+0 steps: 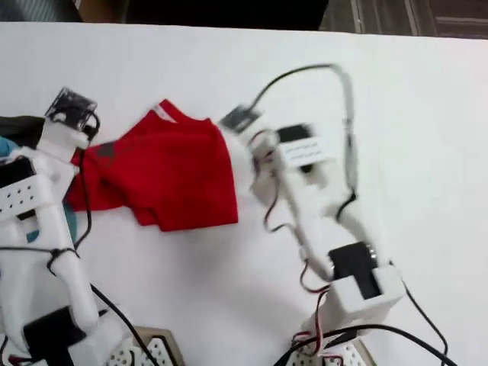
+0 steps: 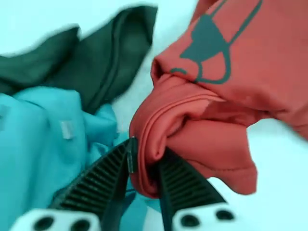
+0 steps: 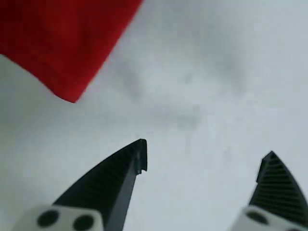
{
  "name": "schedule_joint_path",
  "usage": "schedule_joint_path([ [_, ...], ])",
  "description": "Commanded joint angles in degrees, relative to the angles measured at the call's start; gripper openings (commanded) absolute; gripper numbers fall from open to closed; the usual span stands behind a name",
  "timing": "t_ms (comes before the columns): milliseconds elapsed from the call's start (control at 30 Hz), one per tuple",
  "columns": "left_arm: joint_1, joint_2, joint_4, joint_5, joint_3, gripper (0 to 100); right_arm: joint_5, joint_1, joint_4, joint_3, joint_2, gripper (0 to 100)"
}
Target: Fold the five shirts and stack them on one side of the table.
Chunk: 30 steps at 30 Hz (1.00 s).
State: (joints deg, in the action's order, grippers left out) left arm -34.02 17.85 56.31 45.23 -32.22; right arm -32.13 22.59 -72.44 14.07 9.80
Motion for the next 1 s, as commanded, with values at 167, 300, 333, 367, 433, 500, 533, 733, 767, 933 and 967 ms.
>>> schedule_joint_path([
  [167,-8.5,-5.4,-9.2,-2.1,-0.7,24,0.3,13.2,4.5,1.9,-3.4,36.5],
  [300,-10.5,-5.7,-10.2,-8.4,-0.7,26,6.8,14.6,8.3,1.8,-0.6,36.5],
  [333,-10.5,-5.7,-10.0,-8.8,-0.7,26,8.4,14.6,8.7,1.1,0.7,36.5],
  [367,-10.4,-5.7,-9.9,-9.0,-0.8,26,9.7,14.8,9.2,0.4,2.0,36.5],
  [433,-10.2,-5.7,-10.0,-9.1,-1.0,26,11.4,14.7,9.8,-1.1,5.1,35.5],
  [500,-10.2,-5.8,-10.0,-9.1,-1.1,26,13.2,14.6,9.8,-3.3,8.6,31.8],
  [533,-10.2,-5.8,-10.0,-9.1,-1.1,26,14.1,14.6,9.5,-4.5,10.2,29.7],
  [733,-10.2,-5.7,-9.8,-8.8,-0.7,26,16.6,14.6,4.8,-10.4,17.0,28.8],
  [767,-10.2,-5.6,-9.7,-8.8,-0.8,26,16.7,14.5,3.7,-11.2,17.9,29.6],
  [933,-10.2,-5.7,-9.7,-8.9,-1.0,26,16.8,14.9,0.2,-12.7,19.9,25.2],
  [967,-10.2,-5.7,-9.7,-9.0,-1.0,26,16.8,14.9,0.2,-12.7,19.7,21.0],
])
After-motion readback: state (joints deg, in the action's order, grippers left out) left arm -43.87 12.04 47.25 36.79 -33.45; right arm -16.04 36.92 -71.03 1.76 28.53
